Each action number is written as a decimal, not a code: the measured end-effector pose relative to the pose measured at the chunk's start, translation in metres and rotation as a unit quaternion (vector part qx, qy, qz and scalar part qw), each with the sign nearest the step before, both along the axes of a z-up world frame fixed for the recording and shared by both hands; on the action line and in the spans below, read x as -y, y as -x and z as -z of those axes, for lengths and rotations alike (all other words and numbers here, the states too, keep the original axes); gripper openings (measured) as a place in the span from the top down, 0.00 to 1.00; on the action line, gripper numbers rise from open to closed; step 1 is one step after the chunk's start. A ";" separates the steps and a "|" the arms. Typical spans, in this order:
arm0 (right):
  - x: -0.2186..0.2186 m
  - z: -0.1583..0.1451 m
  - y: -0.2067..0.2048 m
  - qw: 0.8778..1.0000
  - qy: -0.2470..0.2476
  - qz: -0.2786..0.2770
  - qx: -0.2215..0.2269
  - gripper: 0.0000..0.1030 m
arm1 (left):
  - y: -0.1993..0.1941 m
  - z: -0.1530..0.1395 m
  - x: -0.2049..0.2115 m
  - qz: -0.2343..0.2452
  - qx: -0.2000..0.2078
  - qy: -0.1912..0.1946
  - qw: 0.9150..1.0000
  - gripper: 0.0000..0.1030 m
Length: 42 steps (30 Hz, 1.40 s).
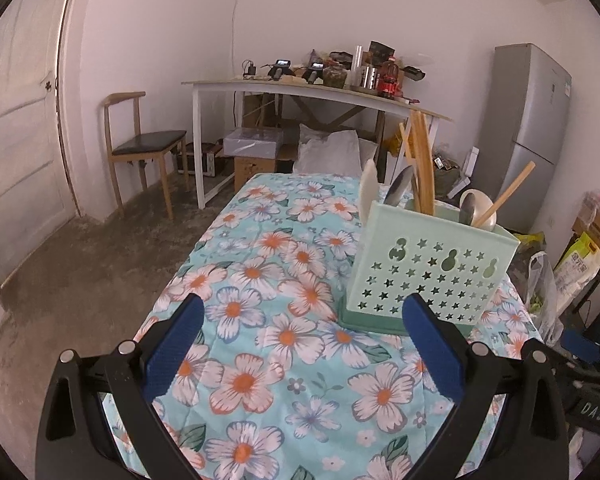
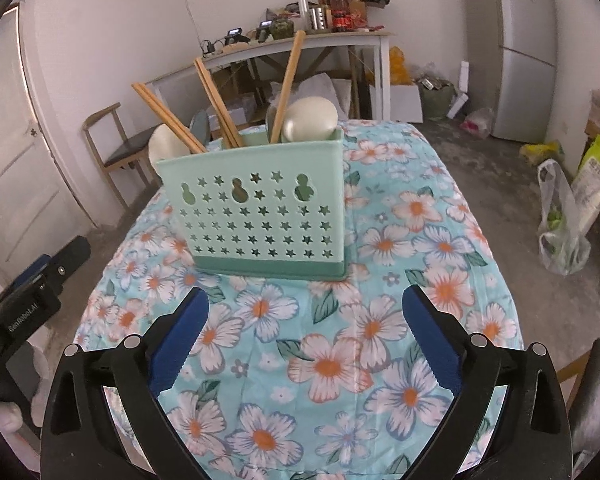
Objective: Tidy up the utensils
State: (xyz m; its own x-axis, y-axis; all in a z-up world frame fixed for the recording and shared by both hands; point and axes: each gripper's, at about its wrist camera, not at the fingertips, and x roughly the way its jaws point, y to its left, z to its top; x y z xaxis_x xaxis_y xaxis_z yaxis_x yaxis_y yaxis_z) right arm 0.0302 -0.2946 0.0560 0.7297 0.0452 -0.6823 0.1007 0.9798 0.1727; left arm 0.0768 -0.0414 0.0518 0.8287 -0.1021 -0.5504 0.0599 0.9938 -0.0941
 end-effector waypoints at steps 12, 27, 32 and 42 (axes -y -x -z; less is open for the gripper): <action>0.010 0.007 -0.006 1.000 -0.002 0.020 0.008 0.08 | -0.007 0.000 0.015 -0.025 0.001 -0.028 0.999 0.06; 0.022 0.008 -0.015 0.999 0.019 0.026 0.012 0.08 | -0.025 0.014 0.033 -0.027 -0.046 -0.058 0.997 0.06; 0.025 0.007 -0.016 0.999 0.022 0.026 0.012 0.08 | -0.028 0.015 0.040 -0.019 -0.054 -0.066 0.996 0.06; 0.024 0.006 -0.019 0.999 0.025 0.023 0.013 0.08 | -0.027 0.013 0.047 -0.010 -0.057 -0.068 0.996 0.06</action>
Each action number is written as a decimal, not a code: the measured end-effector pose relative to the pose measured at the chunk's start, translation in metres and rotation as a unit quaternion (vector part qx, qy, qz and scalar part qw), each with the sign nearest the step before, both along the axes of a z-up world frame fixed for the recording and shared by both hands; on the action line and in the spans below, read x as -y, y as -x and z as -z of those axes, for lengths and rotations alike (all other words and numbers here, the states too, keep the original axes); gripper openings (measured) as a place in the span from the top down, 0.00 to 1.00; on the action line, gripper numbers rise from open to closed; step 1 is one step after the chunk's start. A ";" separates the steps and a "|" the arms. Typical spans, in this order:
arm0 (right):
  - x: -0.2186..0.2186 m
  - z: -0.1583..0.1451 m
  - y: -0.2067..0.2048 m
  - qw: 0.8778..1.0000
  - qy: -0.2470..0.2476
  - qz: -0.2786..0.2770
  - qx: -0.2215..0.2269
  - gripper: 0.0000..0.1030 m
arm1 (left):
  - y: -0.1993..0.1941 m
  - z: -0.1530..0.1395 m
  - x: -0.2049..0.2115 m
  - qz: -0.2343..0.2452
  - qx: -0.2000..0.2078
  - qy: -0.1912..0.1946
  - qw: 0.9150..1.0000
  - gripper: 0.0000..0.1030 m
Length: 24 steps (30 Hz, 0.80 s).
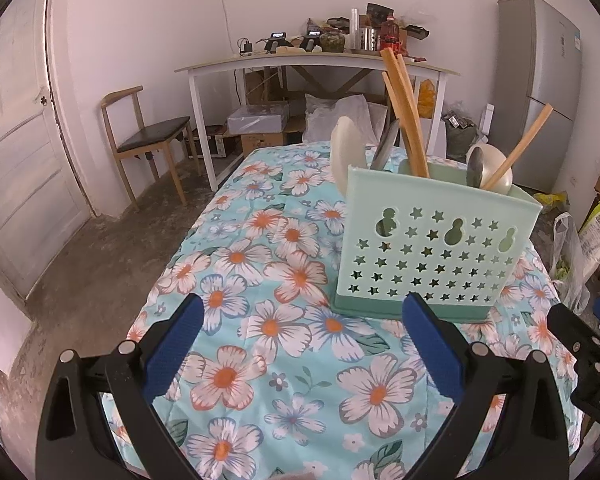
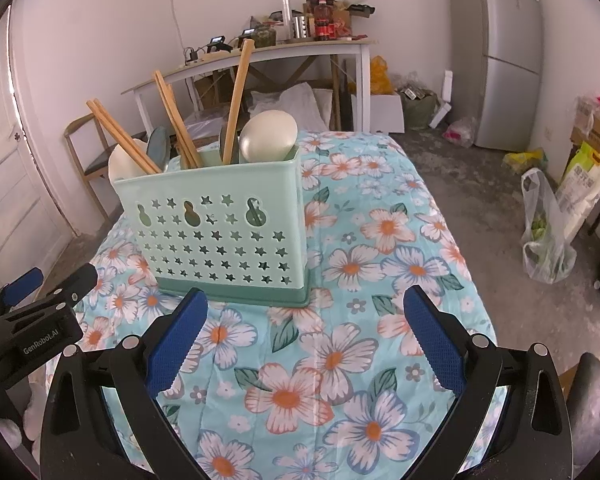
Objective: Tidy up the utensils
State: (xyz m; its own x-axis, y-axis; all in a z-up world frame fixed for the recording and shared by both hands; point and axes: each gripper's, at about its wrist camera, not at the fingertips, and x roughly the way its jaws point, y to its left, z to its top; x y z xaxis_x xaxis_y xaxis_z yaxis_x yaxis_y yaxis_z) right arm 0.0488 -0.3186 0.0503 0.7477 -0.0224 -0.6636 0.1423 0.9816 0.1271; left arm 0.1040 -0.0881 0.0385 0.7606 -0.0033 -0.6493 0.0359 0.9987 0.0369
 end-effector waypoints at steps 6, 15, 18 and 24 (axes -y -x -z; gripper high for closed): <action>-0.001 -0.001 0.001 1.000 0.000 -0.001 0.001 0.08 | 0.001 0.000 0.005 0.010 -0.003 0.001 1.000 0.06; 0.003 -0.004 0.002 1.000 0.006 0.003 0.003 0.08 | 0.001 0.001 0.008 0.015 -0.005 0.002 1.000 0.06; 0.004 -0.004 0.001 1.000 0.008 0.004 0.001 0.08 | 0.002 0.001 0.007 0.013 -0.003 0.004 1.000 0.06; 0.004 -0.006 0.001 1.000 0.011 0.005 0.004 0.08 | 0.001 0.001 0.003 0.008 -0.003 0.006 1.000 0.06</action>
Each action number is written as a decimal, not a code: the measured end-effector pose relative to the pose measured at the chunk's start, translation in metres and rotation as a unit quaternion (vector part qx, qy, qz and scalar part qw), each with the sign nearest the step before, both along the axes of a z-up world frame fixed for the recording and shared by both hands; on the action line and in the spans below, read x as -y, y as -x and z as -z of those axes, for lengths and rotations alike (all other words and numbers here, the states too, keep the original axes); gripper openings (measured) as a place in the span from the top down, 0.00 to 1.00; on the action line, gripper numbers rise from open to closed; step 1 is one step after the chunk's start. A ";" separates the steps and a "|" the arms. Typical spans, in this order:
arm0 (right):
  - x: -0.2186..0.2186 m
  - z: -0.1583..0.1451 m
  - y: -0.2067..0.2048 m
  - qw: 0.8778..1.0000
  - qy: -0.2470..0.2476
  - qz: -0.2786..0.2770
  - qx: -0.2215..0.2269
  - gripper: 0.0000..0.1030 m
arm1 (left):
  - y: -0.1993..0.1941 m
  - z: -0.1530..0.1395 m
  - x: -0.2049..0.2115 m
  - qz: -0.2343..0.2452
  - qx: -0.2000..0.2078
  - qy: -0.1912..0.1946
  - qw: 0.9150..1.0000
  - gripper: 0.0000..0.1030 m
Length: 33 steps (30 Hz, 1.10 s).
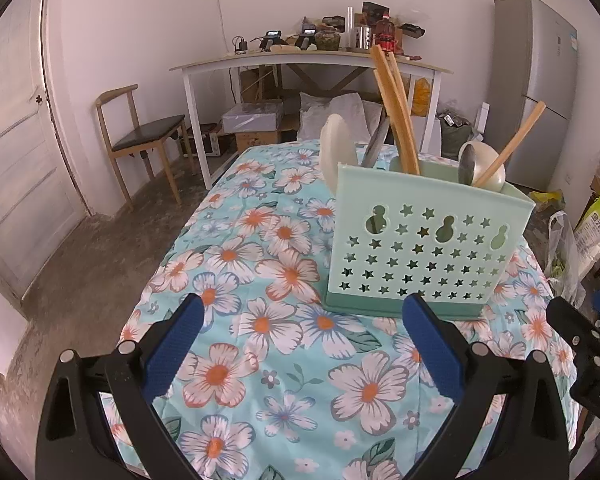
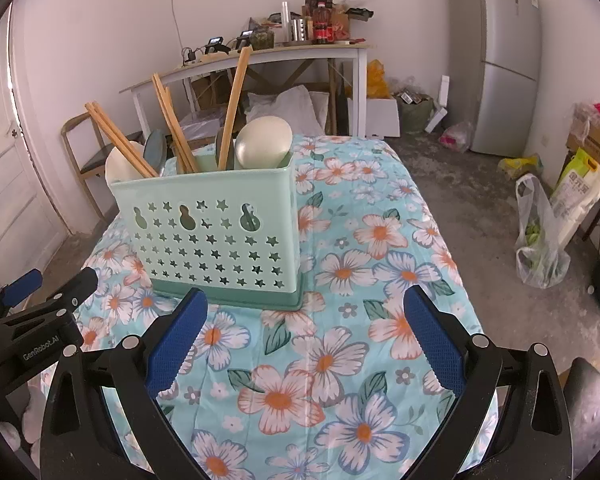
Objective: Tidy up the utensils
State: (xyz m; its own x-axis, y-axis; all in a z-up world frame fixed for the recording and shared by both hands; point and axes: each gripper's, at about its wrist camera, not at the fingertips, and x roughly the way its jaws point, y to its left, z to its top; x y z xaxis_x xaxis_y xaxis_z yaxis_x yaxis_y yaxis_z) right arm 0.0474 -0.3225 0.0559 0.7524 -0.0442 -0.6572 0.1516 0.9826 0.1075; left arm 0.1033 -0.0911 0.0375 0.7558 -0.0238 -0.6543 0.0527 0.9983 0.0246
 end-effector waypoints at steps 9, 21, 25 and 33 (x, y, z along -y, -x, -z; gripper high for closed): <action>0.000 0.000 0.000 1.000 0.002 -0.001 0.001 0.08 | 0.000 -0.001 -0.003 -0.003 0.001 0.000 1.000 0.06; 0.000 -0.002 -0.001 1.000 0.010 0.003 0.004 0.08 | 0.001 -0.001 -0.008 -0.012 0.004 -0.005 1.000 0.06; 0.004 -0.006 0.001 1.000 0.015 0.011 0.009 0.08 | 0.002 -0.001 -0.016 -0.024 0.005 -0.013 1.000 0.06; 0.008 -0.008 0.003 0.999 0.022 0.023 0.012 0.08 | 0.002 0.003 -0.036 -0.047 0.001 -0.025 0.999 0.06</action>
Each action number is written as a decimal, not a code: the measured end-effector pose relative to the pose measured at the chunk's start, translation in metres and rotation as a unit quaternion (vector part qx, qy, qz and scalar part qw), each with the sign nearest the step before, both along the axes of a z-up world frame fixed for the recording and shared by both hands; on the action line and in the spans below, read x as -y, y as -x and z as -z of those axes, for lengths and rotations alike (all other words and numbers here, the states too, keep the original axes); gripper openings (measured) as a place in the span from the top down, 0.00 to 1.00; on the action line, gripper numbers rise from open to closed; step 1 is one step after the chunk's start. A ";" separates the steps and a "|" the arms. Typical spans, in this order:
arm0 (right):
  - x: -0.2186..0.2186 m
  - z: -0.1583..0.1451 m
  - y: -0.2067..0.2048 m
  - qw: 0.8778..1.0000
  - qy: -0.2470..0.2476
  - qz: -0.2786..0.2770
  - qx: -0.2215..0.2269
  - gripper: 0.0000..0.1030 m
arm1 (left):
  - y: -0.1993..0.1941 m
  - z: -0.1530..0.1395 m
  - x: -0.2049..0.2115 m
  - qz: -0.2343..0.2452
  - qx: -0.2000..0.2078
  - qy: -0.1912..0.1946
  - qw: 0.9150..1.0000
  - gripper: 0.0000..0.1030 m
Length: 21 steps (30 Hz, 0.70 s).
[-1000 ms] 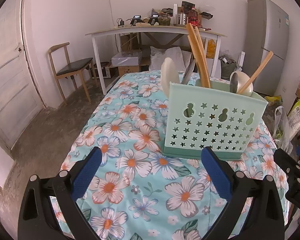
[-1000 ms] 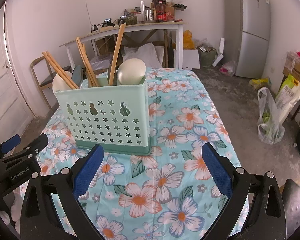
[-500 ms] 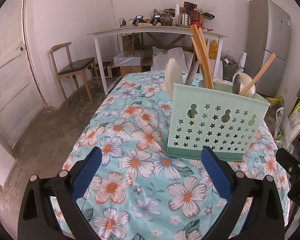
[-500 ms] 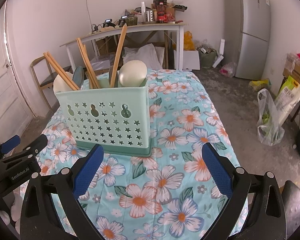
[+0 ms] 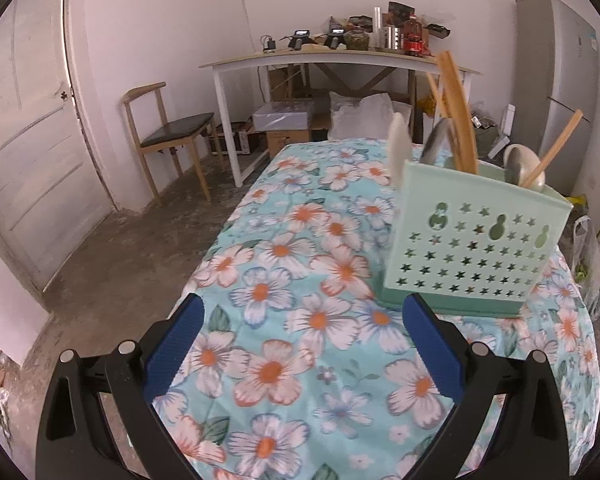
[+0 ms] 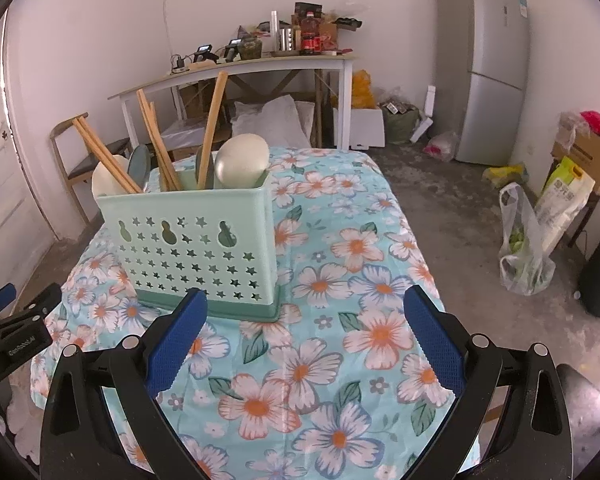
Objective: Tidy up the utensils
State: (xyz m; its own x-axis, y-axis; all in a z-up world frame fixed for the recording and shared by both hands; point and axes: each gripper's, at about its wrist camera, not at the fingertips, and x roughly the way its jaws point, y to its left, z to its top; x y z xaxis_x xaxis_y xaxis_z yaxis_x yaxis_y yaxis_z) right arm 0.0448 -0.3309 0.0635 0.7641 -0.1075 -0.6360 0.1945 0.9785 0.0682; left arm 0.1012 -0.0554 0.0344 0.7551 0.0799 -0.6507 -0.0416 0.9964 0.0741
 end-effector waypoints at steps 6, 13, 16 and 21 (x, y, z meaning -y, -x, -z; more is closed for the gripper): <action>0.002 -0.001 0.001 1.000 0.003 0.004 0.002 0.08 | 0.002 0.001 -0.007 -0.005 -0.001 0.000 1.000 0.06; -0.005 -0.002 0.003 1.000 0.003 0.002 0.002 0.08 | 0.004 0.001 -0.009 0.000 0.001 -0.003 1.000 0.06; -0.006 -0.002 0.003 1.000 0.002 0.002 0.003 0.08 | 0.005 0.000 -0.011 -0.001 0.002 -0.004 1.000 0.06; -0.011 -0.003 0.003 1.000 0.003 0.000 0.004 0.08 | 0.006 0.000 -0.013 -0.002 0.004 -0.004 1.000 0.06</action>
State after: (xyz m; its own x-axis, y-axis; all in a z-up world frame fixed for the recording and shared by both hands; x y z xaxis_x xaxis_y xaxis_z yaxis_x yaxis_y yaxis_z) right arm 0.0418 -0.3199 0.0661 0.7691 -0.1115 -0.6294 0.1942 0.9789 0.0639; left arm 0.0947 -0.0421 0.0348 0.7596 0.0886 -0.6444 -0.0466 0.9955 0.0820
